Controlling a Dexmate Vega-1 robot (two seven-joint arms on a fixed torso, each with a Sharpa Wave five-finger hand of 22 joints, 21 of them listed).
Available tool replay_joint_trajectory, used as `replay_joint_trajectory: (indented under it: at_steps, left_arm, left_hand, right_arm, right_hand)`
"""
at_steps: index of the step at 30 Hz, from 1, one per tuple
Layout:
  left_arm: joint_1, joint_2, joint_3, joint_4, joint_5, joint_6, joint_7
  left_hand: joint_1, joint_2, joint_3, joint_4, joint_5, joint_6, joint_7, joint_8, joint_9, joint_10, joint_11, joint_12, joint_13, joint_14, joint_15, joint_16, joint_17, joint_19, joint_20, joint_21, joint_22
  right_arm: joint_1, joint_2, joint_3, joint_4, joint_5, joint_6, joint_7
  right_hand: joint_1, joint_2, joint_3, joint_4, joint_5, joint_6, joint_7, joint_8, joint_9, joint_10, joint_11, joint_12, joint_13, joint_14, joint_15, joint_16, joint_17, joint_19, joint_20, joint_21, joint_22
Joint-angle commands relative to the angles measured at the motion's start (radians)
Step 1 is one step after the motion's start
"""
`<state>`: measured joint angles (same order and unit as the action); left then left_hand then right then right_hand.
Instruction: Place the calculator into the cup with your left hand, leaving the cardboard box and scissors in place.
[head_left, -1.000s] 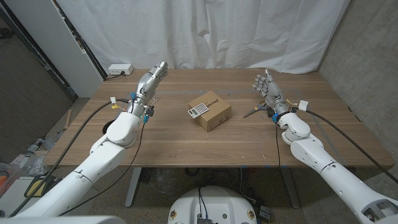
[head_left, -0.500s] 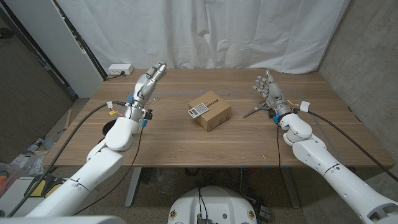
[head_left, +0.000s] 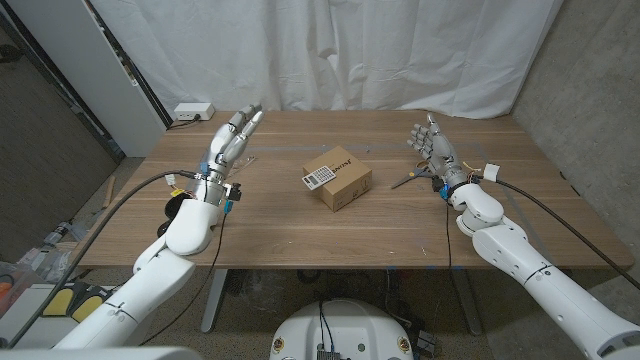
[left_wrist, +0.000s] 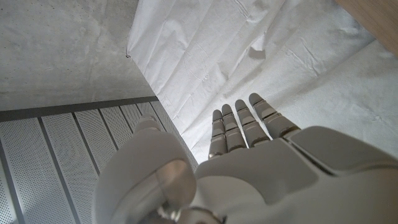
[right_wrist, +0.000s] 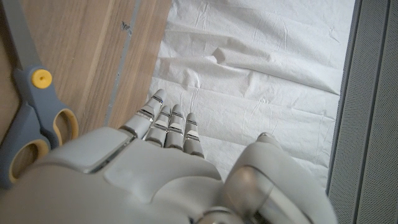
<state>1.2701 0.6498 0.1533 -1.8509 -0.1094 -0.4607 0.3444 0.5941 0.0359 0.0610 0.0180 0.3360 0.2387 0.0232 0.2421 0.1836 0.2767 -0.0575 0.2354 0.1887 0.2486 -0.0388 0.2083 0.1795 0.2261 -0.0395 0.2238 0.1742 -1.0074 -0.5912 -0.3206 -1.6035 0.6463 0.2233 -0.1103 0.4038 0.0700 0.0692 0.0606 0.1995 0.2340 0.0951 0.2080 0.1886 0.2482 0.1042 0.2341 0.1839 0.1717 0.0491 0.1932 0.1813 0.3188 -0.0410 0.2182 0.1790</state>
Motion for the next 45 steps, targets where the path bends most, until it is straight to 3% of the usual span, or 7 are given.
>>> replay_joint_trajectory:
  at_steps: [1, 18, 23, 31, 35, 39, 45]
  left_arm:
    - [0.057, -0.015, -0.034, -0.012, 0.086, -0.009, 0.039]
    - [0.132, -0.009, -0.048, -0.076, 0.157, 0.041, 0.043]
    - [0.166, -0.010, -0.059, -0.103, 0.202, 0.063, 0.065]
    - [0.212, -0.028, -0.077, -0.150, 0.342, 0.129, 0.142]
    - [0.222, -0.046, -0.072, -0.162, 0.412, 0.164, 0.193]
    - [0.226, -0.045, -0.063, -0.177, 0.453, 0.205, 0.205]
    - [0.231, -0.038, -0.048, -0.192, 0.554, 0.255, 0.257]
  left_hand:
    - [0.020, -0.002, 0.002, -0.010, -0.003, 0.018, -0.003, 0.007, 0.006, 0.012, 0.000, 0.005, 0.002, 0.016, -0.015, 0.005, 0.001, 0.013, -0.011, 0.005, 0.003]
    - [0.052, -0.006, 0.007, -0.029, -0.002, 0.033, -0.011, 0.005, 0.006, 0.031, -0.009, 0.003, 0.002, 0.030, -0.021, 0.001, 0.000, 0.018, -0.013, 0.000, 0.003]
    - [0.079, -0.010, 0.013, -0.046, -0.001, 0.043, -0.016, 0.005, 0.006, 0.041, -0.019, 0.001, 0.002, 0.045, -0.027, 0.002, -0.001, 0.027, -0.014, 0.000, 0.003]
    - [0.171, -0.031, 0.028, -0.103, 0.003, 0.081, -0.040, 0.007, 0.006, 0.075, -0.054, -0.003, 0.002, 0.066, -0.050, -0.005, -0.002, 0.013, -0.013, -0.016, 0.003]
    - [0.208, -0.040, 0.033, -0.125, 0.004, 0.110, -0.072, 0.011, 0.007, 0.098, -0.084, -0.005, 0.003, 0.069, -0.067, -0.010, -0.002, -0.024, -0.001, -0.030, 0.004]
    - [0.234, -0.046, 0.035, -0.138, 0.009, 0.139, -0.094, 0.014, 0.007, 0.124, -0.121, -0.007, 0.003, 0.066, -0.080, -0.015, -0.001, -0.072, 0.035, -0.040, 0.006]
    - [0.250, -0.048, 0.037, -0.144, 0.012, 0.171, -0.106, 0.021, 0.006, 0.155, -0.137, -0.004, 0.003, 0.072, -0.089, -0.013, -0.001, -0.086, 0.036, -0.037, 0.007]
  right_arm:
    - [0.002, 0.006, -0.006, -0.001, 0.000, -0.008, -0.005]
    - [0.002, 0.024, -0.005, 0.011, -0.006, 0.022, -0.011]
    - [-0.003, 0.026, -0.002, 0.006, -0.001, 0.022, -0.014]
    - [-0.014, 0.030, 0.005, 0.002, 0.002, 0.035, -0.020]
    - [-0.018, 0.030, 0.007, 0.000, -0.002, 0.040, -0.024]
    - [-0.026, 0.034, 0.012, -0.006, 0.002, 0.044, -0.033]
    - [-0.031, 0.038, 0.013, -0.007, 0.005, 0.049, -0.033]
  right_hand:
    - [0.014, 0.000, 0.004, -0.005, -0.002, 0.011, -0.003, -0.002, 0.002, 0.012, 0.000, 0.004, 0.002, 0.010, 0.001, 0.003, 0.004, 0.014, -0.002, 0.001, 0.005]
    - [0.012, 0.000, 0.002, -0.006, -0.004, 0.018, -0.008, -0.001, 0.002, 0.023, -0.001, 0.006, 0.003, 0.023, 0.003, 0.005, 0.005, 0.020, 0.002, 0.001, 0.005]
    - [0.011, 0.000, 0.002, -0.007, -0.004, 0.018, -0.008, -0.001, 0.002, 0.025, -0.001, 0.006, 0.003, 0.025, 0.002, 0.005, 0.005, 0.022, 0.002, 0.001, 0.005]
    - [0.010, 0.001, 0.002, -0.007, -0.005, 0.022, -0.009, -0.001, 0.003, 0.029, -0.002, 0.007, 0.003, 0.029, 0.000, 0.006, 0.005, 0.027, -0.001, 0.002, 0.006]
    - [0.010, 0.001, 0.001, -0.007, -0.005, 0.022, -0.009, -0.001, 0.003, 0.030, -0.003, 0.006, 0.003, 0.031, 0.000, 0.006, 0.005, 0.028, -0.001, 0.002, 0.006]
    - [0.009, 0.001, 0.001, -0.008, -0.006, 0.025, -0.010, -0.001, 0.003, 0.034, -0.003, 0.008, 0.003, 0.033, -0.002, 0.006, 0.006, 0.029, -0.001, 0.001, 0.006]
    - [0.008, 0.001, 0.000, -0.008, -0.006, 0.027, -0.012, -0.001, 0.003, 0.039, -0.002, 0.008, 0.004, 0.037, -0.002, 0.006, 0.006, 0.032, -0.001, 0.001, 0.006]
